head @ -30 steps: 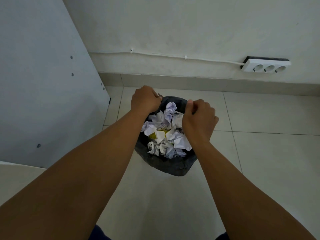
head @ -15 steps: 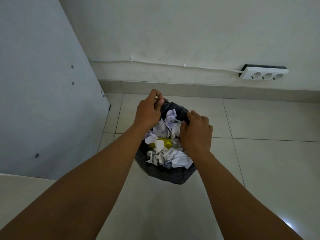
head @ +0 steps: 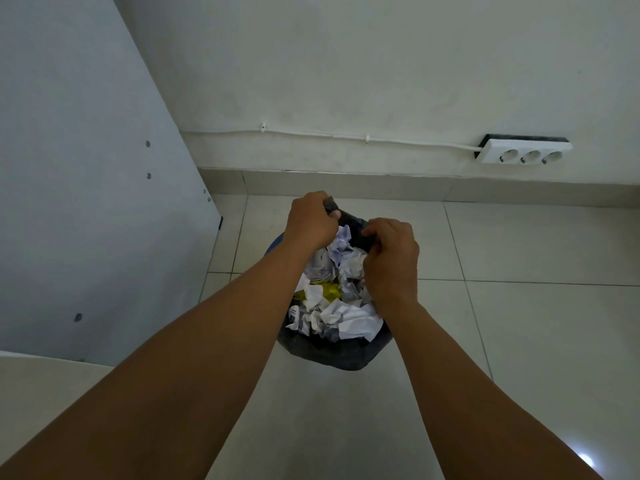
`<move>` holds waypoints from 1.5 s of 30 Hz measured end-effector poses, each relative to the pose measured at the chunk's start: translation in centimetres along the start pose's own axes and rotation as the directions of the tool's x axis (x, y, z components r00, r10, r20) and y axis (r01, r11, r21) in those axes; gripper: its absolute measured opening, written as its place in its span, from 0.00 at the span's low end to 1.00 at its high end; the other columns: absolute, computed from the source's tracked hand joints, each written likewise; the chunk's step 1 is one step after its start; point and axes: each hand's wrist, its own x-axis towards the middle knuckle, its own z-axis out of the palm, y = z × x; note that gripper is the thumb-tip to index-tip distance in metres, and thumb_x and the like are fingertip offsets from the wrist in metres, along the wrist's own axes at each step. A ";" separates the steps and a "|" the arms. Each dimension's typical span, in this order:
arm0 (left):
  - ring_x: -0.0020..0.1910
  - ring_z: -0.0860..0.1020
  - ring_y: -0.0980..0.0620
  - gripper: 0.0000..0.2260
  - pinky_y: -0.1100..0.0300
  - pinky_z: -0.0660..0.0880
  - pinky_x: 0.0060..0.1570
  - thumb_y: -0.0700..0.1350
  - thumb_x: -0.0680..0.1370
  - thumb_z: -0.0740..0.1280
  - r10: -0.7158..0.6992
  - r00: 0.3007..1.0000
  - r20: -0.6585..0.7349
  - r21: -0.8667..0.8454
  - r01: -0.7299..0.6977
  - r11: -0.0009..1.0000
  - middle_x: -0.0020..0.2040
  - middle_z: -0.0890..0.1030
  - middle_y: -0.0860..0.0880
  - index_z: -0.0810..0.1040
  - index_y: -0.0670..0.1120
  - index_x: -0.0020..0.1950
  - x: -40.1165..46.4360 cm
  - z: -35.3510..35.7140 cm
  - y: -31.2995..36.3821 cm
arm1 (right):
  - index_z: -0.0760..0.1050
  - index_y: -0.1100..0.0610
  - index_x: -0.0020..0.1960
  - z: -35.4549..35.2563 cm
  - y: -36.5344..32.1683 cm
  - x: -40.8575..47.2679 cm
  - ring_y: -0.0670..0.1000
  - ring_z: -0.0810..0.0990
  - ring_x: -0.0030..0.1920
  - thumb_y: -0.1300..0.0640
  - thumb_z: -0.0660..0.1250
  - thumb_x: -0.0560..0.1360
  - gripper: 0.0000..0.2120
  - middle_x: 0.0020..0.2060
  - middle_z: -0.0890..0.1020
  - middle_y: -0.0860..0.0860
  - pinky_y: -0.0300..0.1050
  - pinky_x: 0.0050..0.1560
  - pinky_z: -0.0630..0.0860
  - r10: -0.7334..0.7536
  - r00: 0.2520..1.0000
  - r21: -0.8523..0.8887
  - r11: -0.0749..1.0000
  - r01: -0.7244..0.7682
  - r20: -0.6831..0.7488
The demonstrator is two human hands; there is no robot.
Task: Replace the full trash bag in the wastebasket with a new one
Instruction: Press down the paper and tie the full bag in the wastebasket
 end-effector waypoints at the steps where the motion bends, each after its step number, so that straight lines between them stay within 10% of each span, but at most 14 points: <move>1: 0.48 0.79 0.48 0.05 0.63 0.70 0.44 0.42 0.79 0.69 0.001 1.000 -0.001 -0.040 -0.001 0.999 0.50 0.82 0.46 0.80 0.43 0.53 -0.2 -0.1 0.0 | 0.81 0.63 0.46 -0.1 -0.1 -0.1 0.57 0.77 0.53 0.78 0.64 0.67 0.15 0.49 0.82 0.57 0.20 0.52 0.63 -0.030 1.000 0.008 1.000 0.030 -0.009; 9: 0.43 0.78 0.52 0.13 0.66 0.69 0.34 0.29 0.71 0.61 -0.085 0.994 -0.075 -0.356 0.053 0.933 0.46 0.82 0.49 0.76 0.47 0.43 -0.2 -2.2 0.7 | 0.72 0.62 0.69 -0.7 0.3 0.2 0.58 0.72 0.64 0.60 0.64 0.80 0.18 0.64 0.73 0.60 0.46 0.63 0.71 0.324 0.944 -0.054 0.945 -0.321 0.063; 14: 0.44 0.79 0.55 0.11 0.66 0.72 0.37 0.34 0.74 0.64 -0.109 0.992 -0.061 -0.449 0.070 0.891 0.48 0.82 0.52 0.76 0.48 0.51 -0.5 -1.9 0.6 | 0.80 0.55 0.51 -0.9 0.7 0.0 0.59 0.73 0.53 0.57 0.66 0.77 0.06 0.47 0.81 0.54 0.50 0.50 0.64 0.248 0.968 -0.400 0.890 -0.217 0.026; 21: 0.55 0.79 0.49 0.24 0.56 0.77 0.56 0.40 0.73 0.69 0.033 0.999 -0.035 -0.206 -0.039 0.978 0.59 0.80 0.48 0.71 0.47 0.69 -2.5 -2.0 -1.3 | 0.81 0.58 0.44 -1.5 0.1 0.0 0.52 0.68 0.32 0.64 0.70 0.74 0.03 0.43 0.73 0.55 0.39 0.29 0.59 0.108 0.993 -0.328 0.941 -0.088 0.045; 31: 0.54 0.79 0.37 0.31 0.49 0.77 0.49 0.50 0.66 0.60 -0.331 0.939 0.089 -0.067 0.337 0.939 0.56 0.78 0.34 0.73 0.33 0.64 -6.4 -5.6 -2.1 | 0.71 0.52 0.71 -4.2 -3.2 -2.3 0.59 0.74 0.57 0.63 0.68 0.75 0.25 0.60 0.73 0.58 0.52 0.52 0.73 0.022 0.903 -0.375 0.914 0.156 0.430; 35: 0.54 0.77 0.40 0.20 0.53 0.76 0.49 0.41 0.77 0.64 -0.502 0.842 0.199 -0.014 0.514 0.857 0.60 0.76 0.37 0.69 0.35 0.67 -8.2 -6.6 -2.1 | 0.74 0.59 0.63 -5.1 -3.1 -3.2 0.57 0.78 0.53 0.60 0.68 0.79 0.13 0.66 0.69 0.56 0.52 0.53 0.80 0.205 0.896 -0.239 0.964 -0.116 0.395; 38: 0.50 0.81 0.37 0.14 0.44 0.81 0.50 0.43 0.77 0.69 -0.569 0.736 0.365 0.025 0.604 0.797 0.55 0.79 0.35 0.75 0.34 0.57 -8.9 -6.7 -3.1 | 0.76 0.53 0.66 -5.3 -2.5 -3.7 0.58 0.73 0.62 0.56 0.65 0.80 0.15 0.66 0.70 0.56 0.55 0.61 0.74 0.229 0.885 -0.456 0.890 -0.021 0.405; 45: 0.44 0.80 0.42 0.11 0.52 0.80 0.53 0.44 0.82 0.66 -0.615 0.665 0.424 0.179 0.604 0.777 0.47 0.79 0.39 0.72 0.35 0.54 -9.3 -7.2 -3.6 | 0.67 0.54 0.74 -5.6 -2.7 -4.0 0.58 0.75 0.58 0.62 0.65 0.80 0.24 0.62 0.69 0.59 0.50 0.53 0.76 0.278 0.840 -0.491 0.871 -0.017 0.465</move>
